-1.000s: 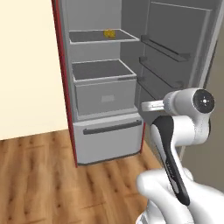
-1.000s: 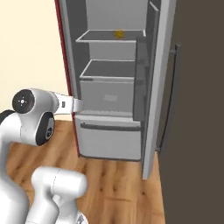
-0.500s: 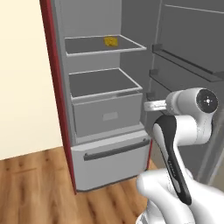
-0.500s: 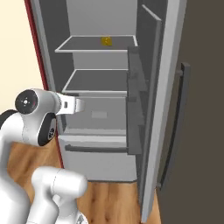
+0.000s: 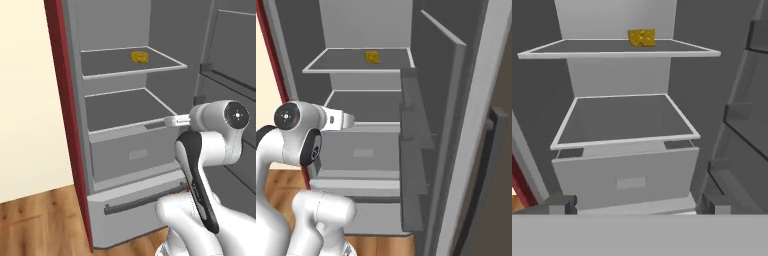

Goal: Take the cheese, shrimp, and mushroom from the fridge and place them on the plate on the dining counter to create an appetizer plate.

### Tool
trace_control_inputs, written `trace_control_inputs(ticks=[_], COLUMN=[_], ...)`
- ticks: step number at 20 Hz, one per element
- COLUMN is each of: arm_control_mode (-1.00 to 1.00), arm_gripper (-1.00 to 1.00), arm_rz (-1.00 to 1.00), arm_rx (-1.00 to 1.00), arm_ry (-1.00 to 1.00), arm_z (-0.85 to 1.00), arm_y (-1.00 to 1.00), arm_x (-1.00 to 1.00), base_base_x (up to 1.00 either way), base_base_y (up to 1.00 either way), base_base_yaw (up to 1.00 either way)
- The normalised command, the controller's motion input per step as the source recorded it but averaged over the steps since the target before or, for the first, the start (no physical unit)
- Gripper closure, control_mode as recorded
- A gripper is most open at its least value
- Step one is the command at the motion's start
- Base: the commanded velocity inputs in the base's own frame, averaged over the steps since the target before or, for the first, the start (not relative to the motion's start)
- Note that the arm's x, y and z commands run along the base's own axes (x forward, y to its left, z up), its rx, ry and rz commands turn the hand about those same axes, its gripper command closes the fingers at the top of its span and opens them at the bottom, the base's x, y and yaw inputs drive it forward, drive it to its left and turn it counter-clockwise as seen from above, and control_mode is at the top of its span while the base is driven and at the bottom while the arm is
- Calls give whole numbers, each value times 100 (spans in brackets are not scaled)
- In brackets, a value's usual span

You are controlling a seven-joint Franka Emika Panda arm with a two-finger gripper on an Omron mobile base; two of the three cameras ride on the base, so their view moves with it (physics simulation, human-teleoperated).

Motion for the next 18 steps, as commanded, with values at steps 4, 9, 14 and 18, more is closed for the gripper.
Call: trace_control_inputs(ticks=[4, 9, 14, 18], arm_control_mode=[100, 100, 100, -100], arm_gripper=[-100, -100, -100, -100], arm_rz=[0, 0, 0, 0], arm_rx=[0, 0, 0, 0], arm_ry=[0, 0, 0, 0], arm_z=[0, 0, 0, 0], arm_y=[0, 0, 0, -4], arm_x=[0, 0, 0, 4], base_base_x=[77, 95, 93, 25], base_base_y=[0, 0, 0, 0], base_base_yaw=[0, 0, 0, 0])
